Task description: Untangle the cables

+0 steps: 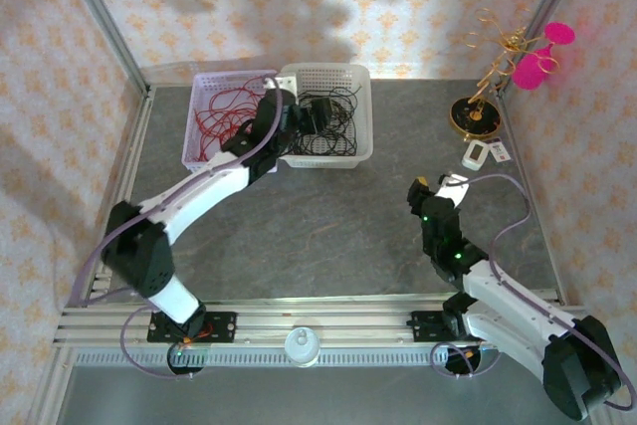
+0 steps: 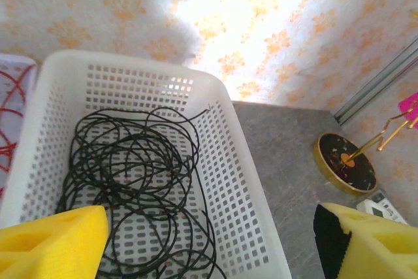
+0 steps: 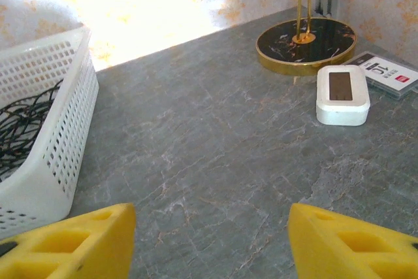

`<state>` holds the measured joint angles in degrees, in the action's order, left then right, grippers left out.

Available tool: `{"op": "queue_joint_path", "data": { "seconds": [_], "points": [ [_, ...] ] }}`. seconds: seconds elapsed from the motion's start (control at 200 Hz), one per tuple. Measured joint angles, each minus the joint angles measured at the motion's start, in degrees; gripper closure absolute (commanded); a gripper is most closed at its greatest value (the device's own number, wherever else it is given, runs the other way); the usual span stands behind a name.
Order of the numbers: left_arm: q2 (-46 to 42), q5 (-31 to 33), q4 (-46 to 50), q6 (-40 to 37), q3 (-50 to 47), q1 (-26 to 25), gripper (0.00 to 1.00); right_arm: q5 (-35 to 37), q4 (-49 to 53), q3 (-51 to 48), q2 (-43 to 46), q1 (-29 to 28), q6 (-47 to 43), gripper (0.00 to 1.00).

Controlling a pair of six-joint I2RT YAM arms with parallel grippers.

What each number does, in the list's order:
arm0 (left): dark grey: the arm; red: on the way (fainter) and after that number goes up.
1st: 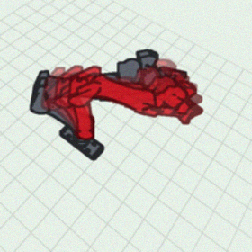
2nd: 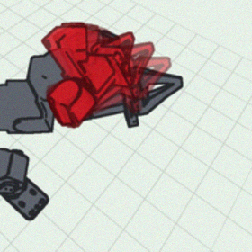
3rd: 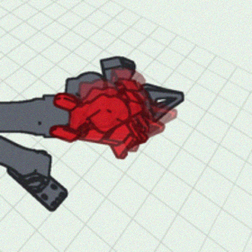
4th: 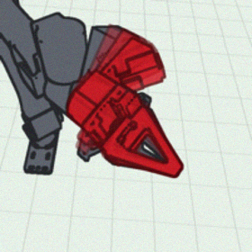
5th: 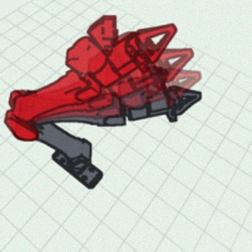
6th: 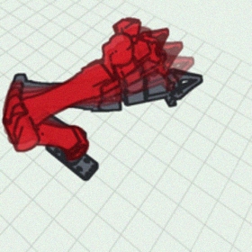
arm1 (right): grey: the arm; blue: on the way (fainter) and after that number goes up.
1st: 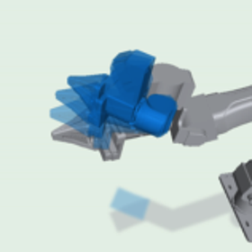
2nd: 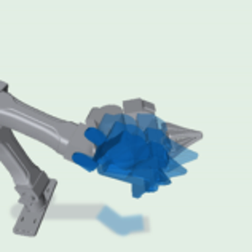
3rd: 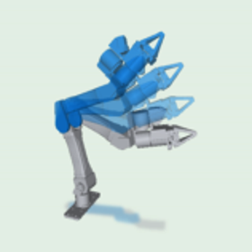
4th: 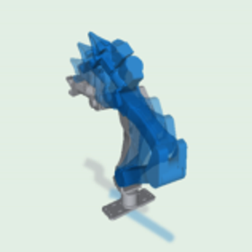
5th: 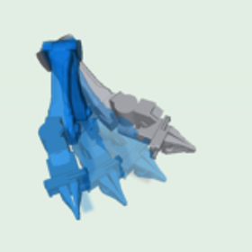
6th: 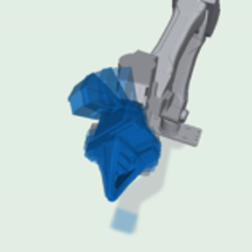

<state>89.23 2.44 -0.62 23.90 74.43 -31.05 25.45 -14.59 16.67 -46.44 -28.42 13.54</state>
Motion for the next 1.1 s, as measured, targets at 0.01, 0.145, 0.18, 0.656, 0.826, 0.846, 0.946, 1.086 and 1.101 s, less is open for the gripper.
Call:
{"op": "queue_joint_path", "data": {
  "seconds": [0.01, 0.145, 0.18, 0.656, 0.826, 0.846, 0.946, 1.086, 1.101],
  "points": [
    [-0.50, 0.02, 0.11, 0.02, -0.37, 0.00, 0.17, 0.02, -0.02, -0.07, 0.09, 0.00, -0.09, 0.37],
    [-8.74, 1.11, 1.25, 0.00, -8.94, 0.00, 0.17, 0.02, -0.02, -0.17, 0.39, 0.15, -0.33, 0.37],
    [-10.95, 1.29, 1.68, 0.00, -11.50, 0.00, 0.18, 0.04, -0.02, -0.17, 0.39, 0.28, -0.35, 0.37],
    [-33.00, -1.95, 1.29, 3.34, -40.17, 0.00, 0.18, -8.31, -15.04, 0.72, -15.17, 16.44, -9.05, 0.25],
    [-34.93, -3.30, 1.27, 4.81, -44.37, 0.00, 0.18, -11.52, -28.26, -2.19, -24.70, 22.05, -11.10, 0.24],
    [-35.19, -3.39, 1.25, 4.85, -44.59, 0.00, 0.18, -12.07, -28.72, -2.34, -25.77, 22.51, -11.32, 0.24],
    [-36.17, -3.56, 1.05, 5.25, -45.44, 0.00, 0.18, -14.25, -33.94, -3.02, -29.05, 23.82, -12.28, 0.24],
    [-36.22, -3.67, 0.55, 5.66, -46.12, 0.00, 0.18, -16.65, -44.89, -4.35, -32.63, 24.85, -12.68, 0.24],
    [-36.17, -3.67, 0.52, 5.68, -46.14, 0.00, 0.18, -16.85, -46.27, -4.59, -33.24, 24.90, -12.81, 0.24]
  ]
}}
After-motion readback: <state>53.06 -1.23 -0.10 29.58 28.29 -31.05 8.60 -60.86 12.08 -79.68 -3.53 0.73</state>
